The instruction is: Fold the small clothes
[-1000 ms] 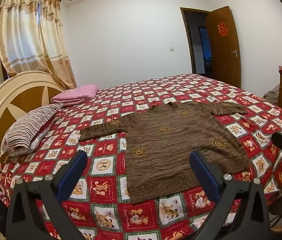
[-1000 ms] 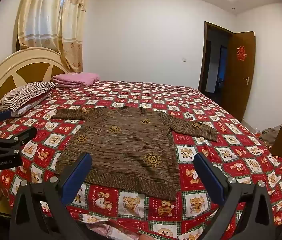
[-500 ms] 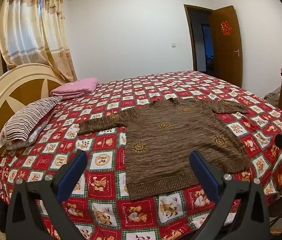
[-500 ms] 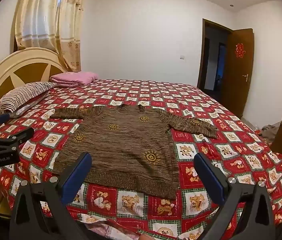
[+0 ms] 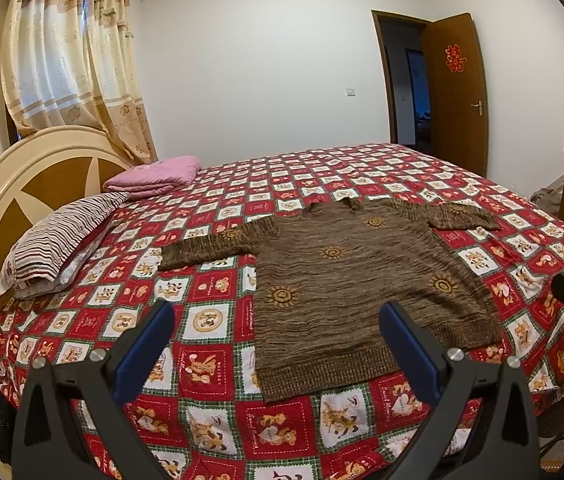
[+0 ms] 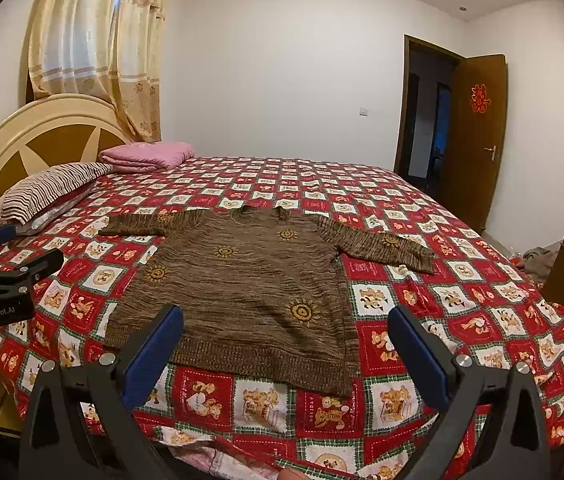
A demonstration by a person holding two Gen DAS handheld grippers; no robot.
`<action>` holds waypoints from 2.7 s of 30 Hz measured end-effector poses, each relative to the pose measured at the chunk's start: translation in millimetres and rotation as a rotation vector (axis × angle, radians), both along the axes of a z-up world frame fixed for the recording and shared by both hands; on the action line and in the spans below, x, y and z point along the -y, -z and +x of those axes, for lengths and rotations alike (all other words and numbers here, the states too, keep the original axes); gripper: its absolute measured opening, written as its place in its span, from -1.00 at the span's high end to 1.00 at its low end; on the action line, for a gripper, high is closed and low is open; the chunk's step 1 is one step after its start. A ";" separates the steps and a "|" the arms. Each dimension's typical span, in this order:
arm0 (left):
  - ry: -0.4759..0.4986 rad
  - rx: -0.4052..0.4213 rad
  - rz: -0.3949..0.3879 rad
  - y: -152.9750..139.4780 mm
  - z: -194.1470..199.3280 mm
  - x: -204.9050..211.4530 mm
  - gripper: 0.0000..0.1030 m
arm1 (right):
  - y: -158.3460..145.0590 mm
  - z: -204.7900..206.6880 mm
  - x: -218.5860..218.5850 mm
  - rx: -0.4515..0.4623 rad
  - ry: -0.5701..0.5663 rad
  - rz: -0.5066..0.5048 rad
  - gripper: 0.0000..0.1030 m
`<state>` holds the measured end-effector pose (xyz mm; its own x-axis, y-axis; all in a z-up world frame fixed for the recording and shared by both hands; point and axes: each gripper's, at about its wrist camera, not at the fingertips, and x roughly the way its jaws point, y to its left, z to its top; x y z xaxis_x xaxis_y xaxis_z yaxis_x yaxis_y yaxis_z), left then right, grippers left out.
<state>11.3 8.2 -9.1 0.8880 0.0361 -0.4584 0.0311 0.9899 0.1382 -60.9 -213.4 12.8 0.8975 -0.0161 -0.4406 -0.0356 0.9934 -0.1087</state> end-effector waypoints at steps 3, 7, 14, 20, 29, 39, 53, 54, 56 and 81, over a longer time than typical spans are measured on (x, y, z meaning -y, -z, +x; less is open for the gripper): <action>0.000 0.000 0.000 0.1 0.0 0.1 -1.00 | -0.7 0.1 -0.4 0.000 0.000 0.000 -0.98; 0.000 0.000 -0.001 0.1 -0.1 -0.1 -1.00 | -1.1 0.3 -0.4 0.000 0.000 -0.001 -0.98; 0.001 0.000 -0.001 -0.1 0.1 -0.4 -1.00 | 1.0 0.5 -0.3 -0.003 -0.001 0.003 -0.98; 0.000 0.001 -0.002 -0.3 -0.1 -1.7 -1.00 | 3.4 0.4 -1.7 -0.007 -0.002 0.003 -0.98; 0.000 0.000 -0.002 -0.4 0.2 -3.3 -1.00 | 3.9 0.2 -3.7 -0.008 -0.002 0.003 -0.98; 0.000 -0.001 -0.002 -0.6 0.7 -4.0 -1.00 | 4.7 0.3 -4.8 -0.010 -0.010 0.005 -0.98; 0.001 -0.002 -0.002 -0.6 0.7 -3.9 -1.00 | 4.7 2.9 -2.6 -0.016 -0.024 0.010 -0.98; 0.000 -0.002 -0.003 -0.6 0.6 -4.0 -1.00 | 5.1 3.1 -2.7 -0.016 -0.028 0.011 -0.98; -0.001 -0.005 -0.002 0.6 1.3 -6.4 -1.00 | 6.1 3.9 -1.9 -0.019 -0.038 0.013 -0.98; -0.042 -0.117 0.061 50.8 145.8 3.3 -1.00 | 84.5 152.3 105.3 -0.319 0.034 0.129 -0.77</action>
<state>157.1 4.9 -60.0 0.8257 0.1028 -0.5547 0.0096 0.9805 0.1961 91.4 -318.7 -71.6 0.7142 0.0300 -0.6993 -0.0139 0.9995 0.0287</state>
